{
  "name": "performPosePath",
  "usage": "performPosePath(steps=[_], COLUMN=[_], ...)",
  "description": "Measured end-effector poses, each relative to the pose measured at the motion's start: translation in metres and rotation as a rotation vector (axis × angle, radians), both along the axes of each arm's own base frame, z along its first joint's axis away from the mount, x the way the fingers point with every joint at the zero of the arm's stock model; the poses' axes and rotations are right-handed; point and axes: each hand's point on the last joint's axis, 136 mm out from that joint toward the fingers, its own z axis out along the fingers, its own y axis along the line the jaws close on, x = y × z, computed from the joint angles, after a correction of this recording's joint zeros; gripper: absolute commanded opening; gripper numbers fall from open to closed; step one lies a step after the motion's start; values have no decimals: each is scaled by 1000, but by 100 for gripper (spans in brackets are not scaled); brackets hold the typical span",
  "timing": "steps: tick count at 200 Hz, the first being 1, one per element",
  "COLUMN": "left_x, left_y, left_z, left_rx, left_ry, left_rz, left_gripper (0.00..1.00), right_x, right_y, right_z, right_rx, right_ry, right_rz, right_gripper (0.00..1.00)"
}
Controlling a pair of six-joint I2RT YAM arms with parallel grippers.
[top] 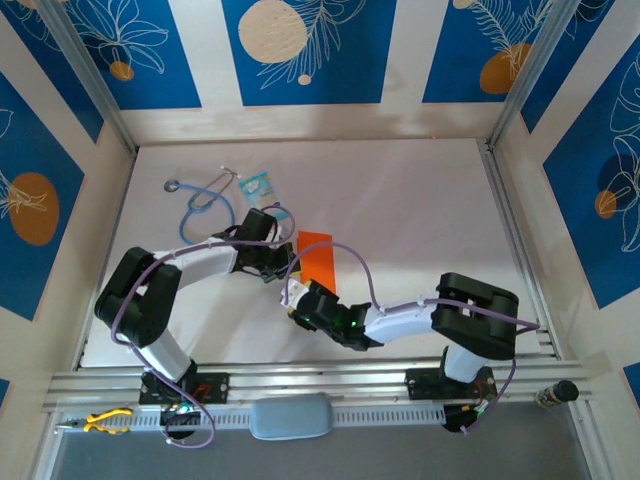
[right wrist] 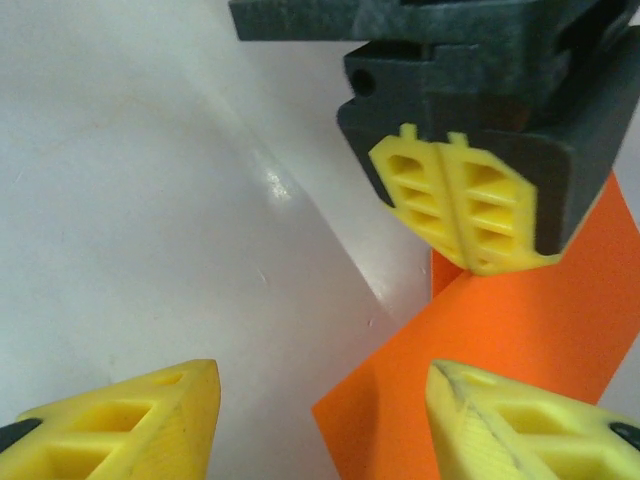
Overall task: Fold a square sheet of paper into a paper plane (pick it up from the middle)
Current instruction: Third fold the triangle at the center of the table.
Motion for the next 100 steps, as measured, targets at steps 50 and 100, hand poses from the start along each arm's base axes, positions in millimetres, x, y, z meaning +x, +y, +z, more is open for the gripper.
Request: performPosePath(steps=[50, 100], left_x=[0, 0], left_y=[0, 0], left_z=[0, 1], left_rx=[-3, -5], left_ry=[2, 3], left_rz=[0, -2], left_gripper=[0, 0], right_x=[7, 8], right_y=[-8, -7], right_z=[-14, -13], right_rx=[-56, -47], right_ry=[-28, -31], right_rz=[-38, -43], right_gripper=[50, 39])
